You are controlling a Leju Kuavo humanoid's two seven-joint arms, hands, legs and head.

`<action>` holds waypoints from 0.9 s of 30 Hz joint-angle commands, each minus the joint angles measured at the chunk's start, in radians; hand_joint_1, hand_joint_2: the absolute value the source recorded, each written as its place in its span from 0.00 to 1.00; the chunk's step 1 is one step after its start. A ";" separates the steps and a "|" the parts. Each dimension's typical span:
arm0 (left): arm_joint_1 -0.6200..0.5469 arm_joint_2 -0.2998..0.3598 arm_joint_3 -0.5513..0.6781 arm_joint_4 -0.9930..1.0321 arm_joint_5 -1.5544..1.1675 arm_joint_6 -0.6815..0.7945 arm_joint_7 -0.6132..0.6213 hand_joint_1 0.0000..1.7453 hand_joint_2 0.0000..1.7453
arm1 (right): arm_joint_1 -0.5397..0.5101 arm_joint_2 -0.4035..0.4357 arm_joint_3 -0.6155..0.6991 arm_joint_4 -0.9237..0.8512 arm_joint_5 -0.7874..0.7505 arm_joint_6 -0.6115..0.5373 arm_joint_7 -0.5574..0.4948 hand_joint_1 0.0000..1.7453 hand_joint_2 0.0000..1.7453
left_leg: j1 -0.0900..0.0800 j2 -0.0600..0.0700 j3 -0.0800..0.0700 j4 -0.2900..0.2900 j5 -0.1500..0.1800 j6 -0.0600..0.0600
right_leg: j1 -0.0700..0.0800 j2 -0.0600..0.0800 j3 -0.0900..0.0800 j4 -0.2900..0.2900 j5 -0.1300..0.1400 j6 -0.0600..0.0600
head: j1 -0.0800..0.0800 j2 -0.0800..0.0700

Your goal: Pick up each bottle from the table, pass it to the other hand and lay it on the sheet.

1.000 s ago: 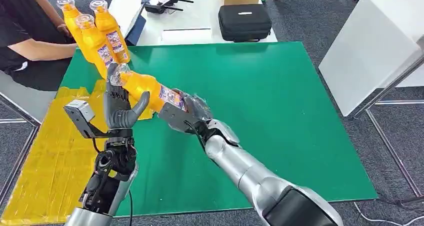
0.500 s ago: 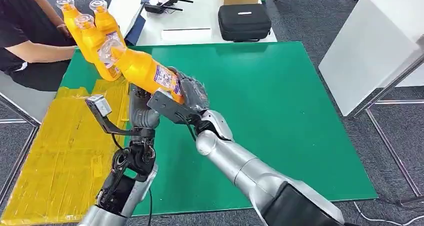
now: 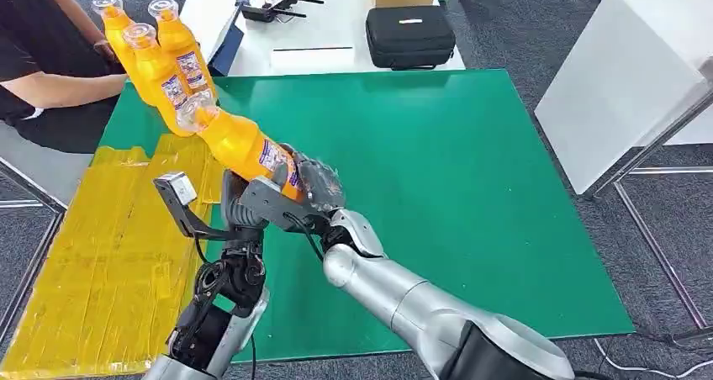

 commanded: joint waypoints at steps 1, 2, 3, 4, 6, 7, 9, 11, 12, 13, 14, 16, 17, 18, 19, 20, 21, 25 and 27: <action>-0.161 -0.049 -0.052 0.097 -0.022 -0.012 -0.006 0.00 1.00 | 0.117 0.006 0.256 -0.027 0.107 0.109 0.037 1.00 1.00 | 0.001 -0.007 0.004 0.000 -0.001 0.000 | 0.001 -0.010 0.006 0.000 -0.003 -0.002 | 0.000 0.000; -0.166 -0.051 -0.051 0.105 -0.023 -0.012 -0.007 0.00 1.00 | 0.119 0.006 0.271 -0.035 0.132 0.119 0.044 1.00 1.00 | 0.001 -0.007 0.003 0.000 -0.001 0.000 | 0.002 -0.010 0.005 0.000 -0.003 -0.002 | 0.000 0.000; -0.173 -0.055 -0.048 0.115 -0.023 -0.014 -0.008 0.00 1.00 | 0.135 0.006 0.287 -0.056 0.203 0.144 0.059 1.00 1.00 | 0.001 -0.008 0.004 0.000 -0.001 0.000 | 0.002 -0.011 0.007 0.000 -0.004 -0.002 | 0.000 0.000; -0.176 -0.058 -0.044 0.121 -0.029 -0.009 -0.015 0.00 1.00 | 0.151 0.006 0.296 -0.071 0.271 0.162 0.068 1.00 1.00 | 0.001 -0.007 0.002 0.000 -0.001 0.000 | 0.002 -0.009 0.005 0.000 -0.003 -0.002 | 0.000 0.000; -0.181 -0.060 -0.040 0.131 -0.030 -0.009 -0.018 0.00 1.00 | 0.180 0.006 0.297 -0.097 0.341 0.178 0.081 1.00 1.00 | 0.001 -0.006 0.002 0.000 -0.001 0.000 | 0.002 -0.009 0.004 -0.001 -0.002 -0.002 | 0.000 0.000; -0.181 -0.060 -0.039 0.132 -0.034 -0.003 -0.021 0.00 1.00 | 0.183 0.006 0.298 -0.099 0.353 0.173 0.089 1.00 1.00 | 0.000 -0.009 0.008 0.000 -0.003 0.000 | 0.002 -0.014 0.010 0.001 -0.007 -0.003 | 0.000 0.000; -0.179 -0.058 -0.032 0.137 -0.035 0.001 -0.025 0.00 1.00 | 0.189 0.006 0.283 -0.093 0.357 0.179 0.081 1.00 1.00 | 0.001 -0.009 0.005 0.000 -0.002 0.000 | 0.002 -0.012 0.007 0.000 -0.005 -0.002 | 0.001 0.000; -0.178 -0.055 -0.024 0.136 -0.035 0.005 -0.031 0.07 1.00 | 0.187 0.006 0.275 -0.084 0.353 0.194 0.072 1.00 1.00 | 0.001 -0.008 0.004 0.000 -0.002 0.000 | 0.002 -0.012 0.006 0.001 -0.005 -0.002 | 0.000 0.000; -0.178 -0.055 -0.022 0.134 -0.035 0.007 -0.034 0.69 1.00 | 0.186 0.006 0.275 -0.081 0.355 0.196 0.070 1.00 1.00 | 0.001 -0.008 0.001 0.000 -0.001 0.000 | 0.002 -0.010 0.004 0.000 -0.003 -0.002 | 0.001 0.000; -0.178 -0.053 -0.019 0.131 -0.036 0.008 -0.038 0.85 1.00 | 0.184 0.006 0.276 -0.078 0.358 0.195 0.068 1.00 1.00 | 0.002 -0.009 0.003 0.001 -0.002 0.000 | 0.003 -0.012 0.006 0.000 -0.005 -0.002 | 0.000 0.000; -0.175 -0.051 -0.018 0.129 -0.038 0.009 -0.041 0.93 1.00 | 0.184 0.006 0.272 -0.073 0.357 0.195 0.063 1.00 1.00 | 0.001 -0.007 0.001 0.000 -0.001 0.000 | 0.001 -0.009 0.003 0.000 -0.003 -0.001 | 0.000 0.000; -0.174 -0.050 -0.017 0.128 -0.039 0.009 -0.044 1.00 1.00 | 0.184 0.006 0.264 -0.063 0.355 0.199 0.057 1.00 1.00 | 0.001 -0.006 0.001 0.000 -0.001 0.000 | 0.002 -0.009 0.003 -0.001 -0.003 -0.002 | 0.000 0.000; -0.173 -0.050 -0.017 0.131 -0.040 0.009 -0.044 1.00 1.00 | 0.184 0.006 0.261 -0.058 0.353 0.200 0.056 1.00 1.00 | 0.001 -0.008 0.003 0.000 -0.002 0.000 | 0.002 -0.012 0.005 0.001 -0.005 -0.002 | 0.000 0.000; -0.174 -0.051 -0.018 0.134 -0.041 0.009 -0.045 1.00 1.00 | 0.184 0.006 0.258 -0.053 0.351 0.201 0.052 1.00 1.00 | 0.001 -0.007 0.000 0.000 0.000 0.000 | 0.002 -0.010 0.003 0.000 -0.003 -0.002 | 0.000 0.000; -0.175 -0.051 -0.017 0.137 -0.041 0.009 -0.046 1.00 1.00 | 0.185 0.006 0.256 -0.050 0.349 0.203 0.050 1.00 1.00 | 0.001 -0.009 0.003 0.000 -0.002 0.000 | 0.002 -0.012 0.005 0.001 -0.005 -0.002 | 0.000 0.000; -0.175 -0.051 -0.017 0.137 -0.041 0.009 -0.046 1.00 1.00 | 0.185 0.006 0.256 -0.050 0.349 0.203 0.050 1.00 1.00 | 0.001 -0.006 -0.001 0.000 0.000 0.000 | 0.002 -0.008 0.001 -0.001 -0.002 -0.002 | 0.000 0.000; -0.178 -0.053 -0.016 0.142 -0.042 0.009 -0.049 1.00 1.00 | 0.184 0.006 0.253 -0.040 0.350 0.202 0.048 1.00 1.00 | 0.001 -0.009 0.003 0.000 -0.001 0.000 | 0.002 -0.012 0.005 0.001 -0.005 -0.002 | 0.000 0.000; -0.180 -0.052 -0.004 0.134 -0.045 0.015 -0.061 1.00 1.00 | 0.186 0.006 0.238 -0.006 0.353 0.172 0.061 1.00 1.00 | 0.001 -0.009 0.002 0.000 -0.001 0.000 | 0.002 -0.012 0.005 0.001 -0.005 -0.002 | 0.000 0.000; -0.178 -0.051 0.002 0.123 -0.047 0.016 -0.062 1.00 1.00 | 0.184 0.006 0.232 0.011 0.355 0.161 0.062 1.00 1.00 | 0.001 -0.009 0.003 0.000 -0.002 0.000 | 0.002 -0.012 0.005 0.001 -0.005 -0.002 | 0.000 0.000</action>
